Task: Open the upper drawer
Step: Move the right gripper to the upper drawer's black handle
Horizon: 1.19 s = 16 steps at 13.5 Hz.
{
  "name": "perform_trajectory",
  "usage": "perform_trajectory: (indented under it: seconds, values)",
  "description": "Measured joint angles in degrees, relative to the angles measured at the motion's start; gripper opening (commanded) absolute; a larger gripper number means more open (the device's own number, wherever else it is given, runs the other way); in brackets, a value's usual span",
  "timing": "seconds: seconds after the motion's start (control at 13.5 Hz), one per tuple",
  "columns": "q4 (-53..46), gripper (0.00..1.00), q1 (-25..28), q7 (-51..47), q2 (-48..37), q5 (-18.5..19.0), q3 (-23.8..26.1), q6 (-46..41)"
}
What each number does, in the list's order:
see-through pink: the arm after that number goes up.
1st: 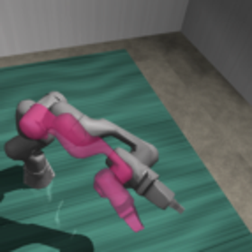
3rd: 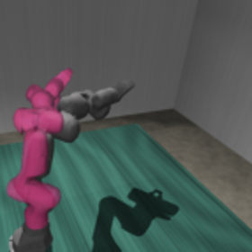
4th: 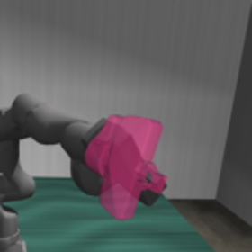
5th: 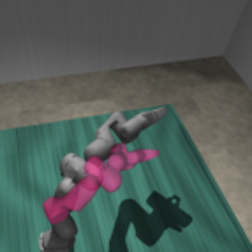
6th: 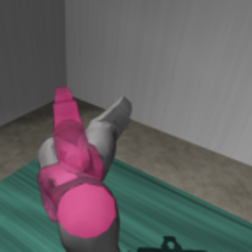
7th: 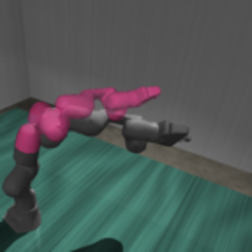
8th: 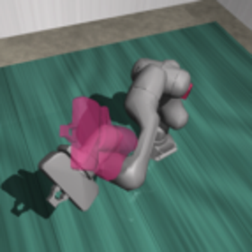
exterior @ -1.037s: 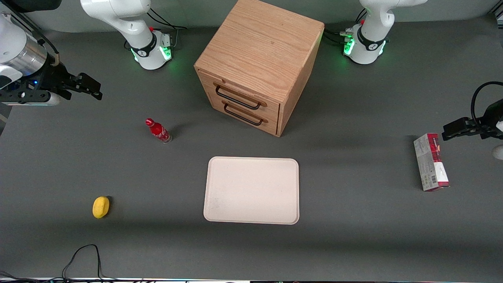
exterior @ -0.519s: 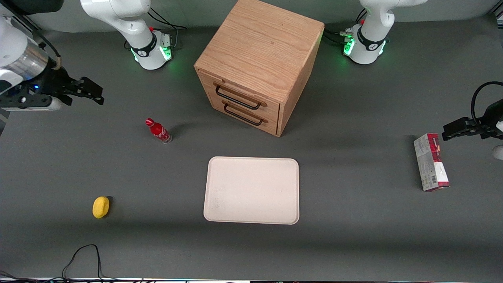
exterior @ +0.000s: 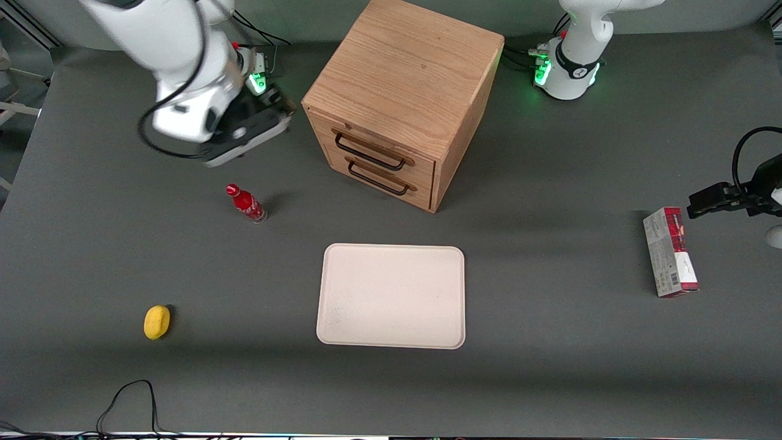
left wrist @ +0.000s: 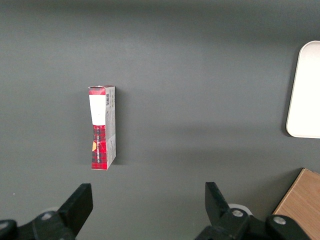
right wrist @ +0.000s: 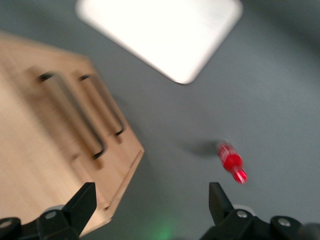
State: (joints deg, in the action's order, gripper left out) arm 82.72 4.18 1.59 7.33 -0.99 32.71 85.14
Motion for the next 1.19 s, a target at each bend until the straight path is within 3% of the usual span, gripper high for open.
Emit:
perform_trajectory:
  seconds: [0.44, 0.81, 1.19]
  values:
    - [-1.8, 1.0, 0.0, 8.5, 9.0, 0.0, 9.5, -0.2]
    - [-1.9, 1.0, -0.1, 15.0, 20.1, 0.0, 9.8, 3.1]
    - [-0.6, 1.0, 0.0, 15.8, 23.1, 0.0, 10.0, 7.3]
